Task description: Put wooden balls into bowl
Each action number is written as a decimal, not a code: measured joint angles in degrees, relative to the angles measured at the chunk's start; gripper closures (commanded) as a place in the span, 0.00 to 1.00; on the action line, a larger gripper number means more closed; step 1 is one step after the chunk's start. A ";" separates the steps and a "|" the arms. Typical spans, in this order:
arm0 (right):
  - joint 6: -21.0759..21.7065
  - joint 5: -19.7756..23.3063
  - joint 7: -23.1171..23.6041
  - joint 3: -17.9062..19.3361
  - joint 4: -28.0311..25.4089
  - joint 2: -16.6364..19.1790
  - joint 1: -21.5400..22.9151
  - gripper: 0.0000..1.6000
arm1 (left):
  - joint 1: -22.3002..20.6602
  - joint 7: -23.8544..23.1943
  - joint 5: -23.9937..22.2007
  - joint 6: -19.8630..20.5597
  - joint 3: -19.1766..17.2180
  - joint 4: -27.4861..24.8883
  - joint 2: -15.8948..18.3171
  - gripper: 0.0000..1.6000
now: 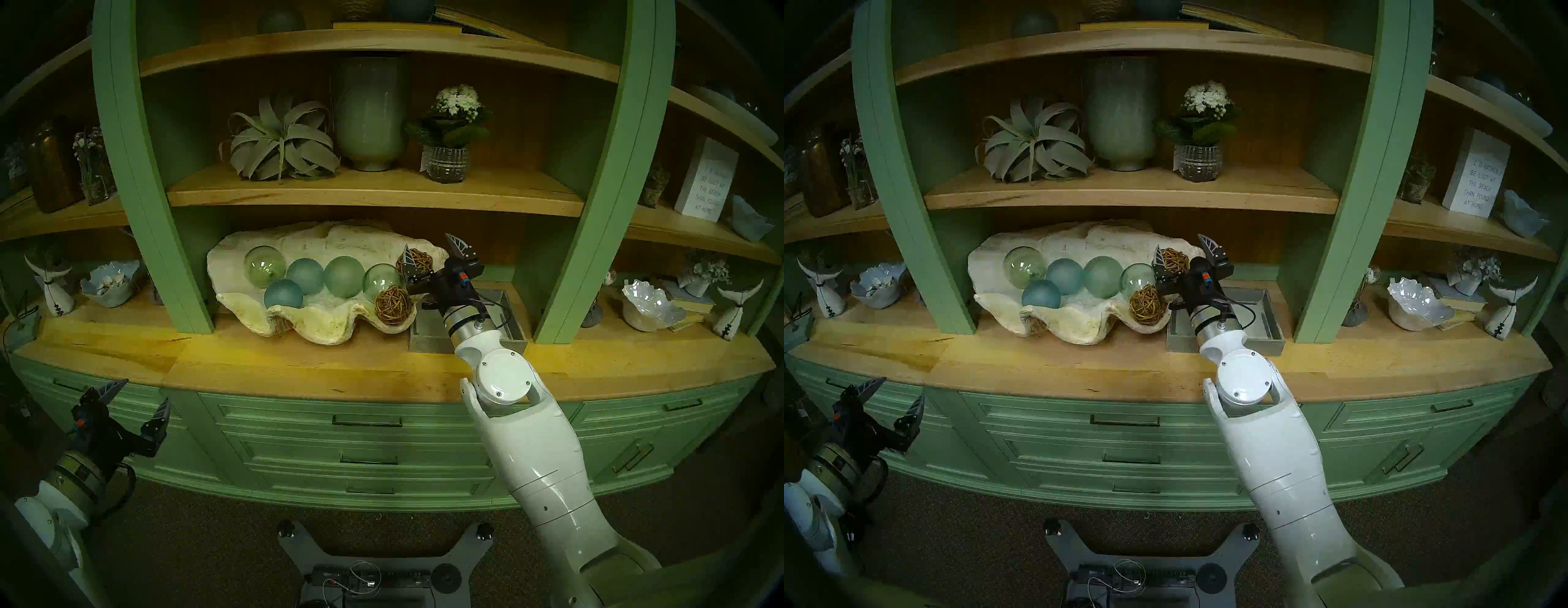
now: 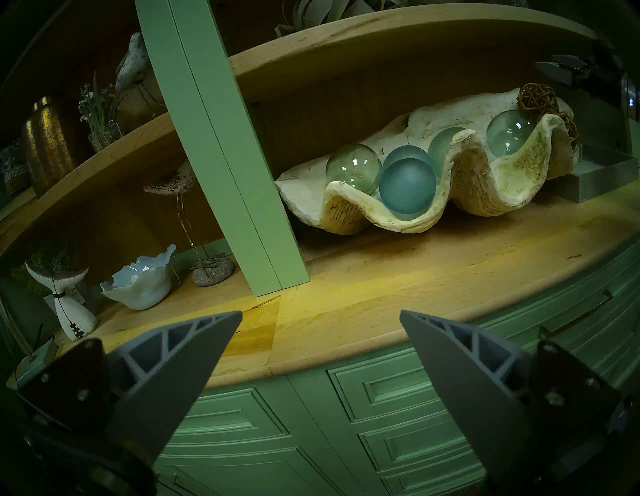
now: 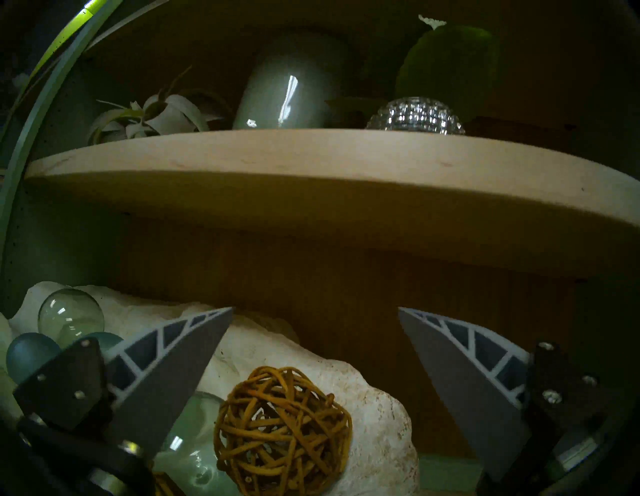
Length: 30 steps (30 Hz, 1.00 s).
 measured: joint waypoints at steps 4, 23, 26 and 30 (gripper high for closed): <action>-0.31 0.73 -0.18 1.14 -2.33 0.44 -1.66 0.00 | 0.00 0.00 0.00 0.00 0.00 0.00 0.00 0.00; -1.16 5.86 -4.14 4.70 -13.40 3.46 -15.86 0.00 | -0.02 0.00 0.01 0.00 0.01 0.03 0.01 0.00; -1.17 6.41 -4.84 4.03 -14.95 4.24 -18.10 0.00 | -0.02 0.00 0.01 0.00 0.01 0.05 0.01 0.00; -1.23 6.94 -6.36 3.41 -16.81 5.67 -21.70 0.00 | -0.02 0.00 0.02 0.00 0.02 0.07 0.01 0.00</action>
